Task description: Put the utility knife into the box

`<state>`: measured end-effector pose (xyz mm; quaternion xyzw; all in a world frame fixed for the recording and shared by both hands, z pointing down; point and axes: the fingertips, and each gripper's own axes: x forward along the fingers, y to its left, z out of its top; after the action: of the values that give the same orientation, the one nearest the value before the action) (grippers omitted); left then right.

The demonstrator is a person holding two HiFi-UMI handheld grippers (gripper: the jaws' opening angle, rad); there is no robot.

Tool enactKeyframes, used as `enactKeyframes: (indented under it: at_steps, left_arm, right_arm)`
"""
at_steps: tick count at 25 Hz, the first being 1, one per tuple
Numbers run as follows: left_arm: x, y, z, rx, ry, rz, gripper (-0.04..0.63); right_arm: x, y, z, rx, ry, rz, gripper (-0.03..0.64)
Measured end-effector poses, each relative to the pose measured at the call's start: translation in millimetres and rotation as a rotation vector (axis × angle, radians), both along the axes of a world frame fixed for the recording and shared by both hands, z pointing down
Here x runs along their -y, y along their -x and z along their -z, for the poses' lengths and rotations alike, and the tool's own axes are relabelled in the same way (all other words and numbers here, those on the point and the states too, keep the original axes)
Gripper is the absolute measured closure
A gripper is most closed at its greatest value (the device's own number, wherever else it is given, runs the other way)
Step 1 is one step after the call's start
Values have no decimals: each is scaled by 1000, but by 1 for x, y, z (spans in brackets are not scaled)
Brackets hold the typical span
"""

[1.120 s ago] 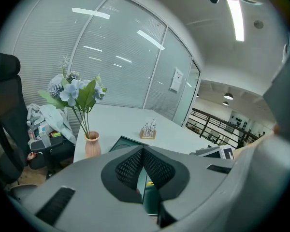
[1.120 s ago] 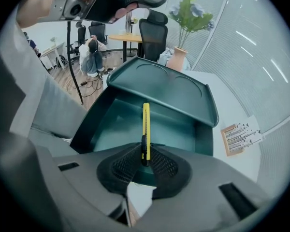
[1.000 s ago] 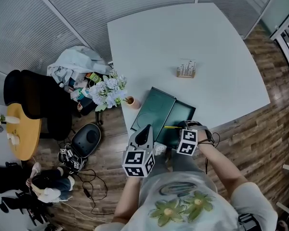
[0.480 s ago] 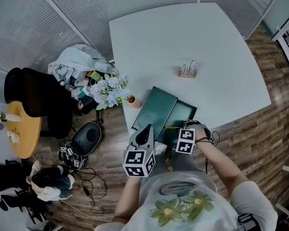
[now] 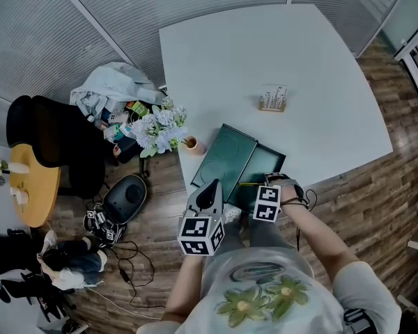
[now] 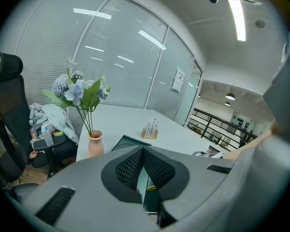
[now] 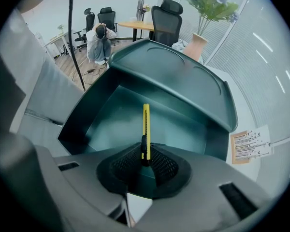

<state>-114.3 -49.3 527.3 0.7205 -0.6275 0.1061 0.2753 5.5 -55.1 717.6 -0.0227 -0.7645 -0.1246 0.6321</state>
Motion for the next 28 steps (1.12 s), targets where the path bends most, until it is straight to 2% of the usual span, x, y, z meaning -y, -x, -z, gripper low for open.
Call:
enactKeyframes:
  at_steps: [15,23,28]
  left_arm:
    - [-3,1,1,-1,-5,3,598]
    - [-1,0,8,2,-21,-1,598]
    - [0,-5,17,6,-46,-8,598]
  right_arm:
    - [-2,4,3,21,-6,2,532]
    - [6,8,30,123,-28,-80,532]
    - [9,12,69,261,-3,-186,532]
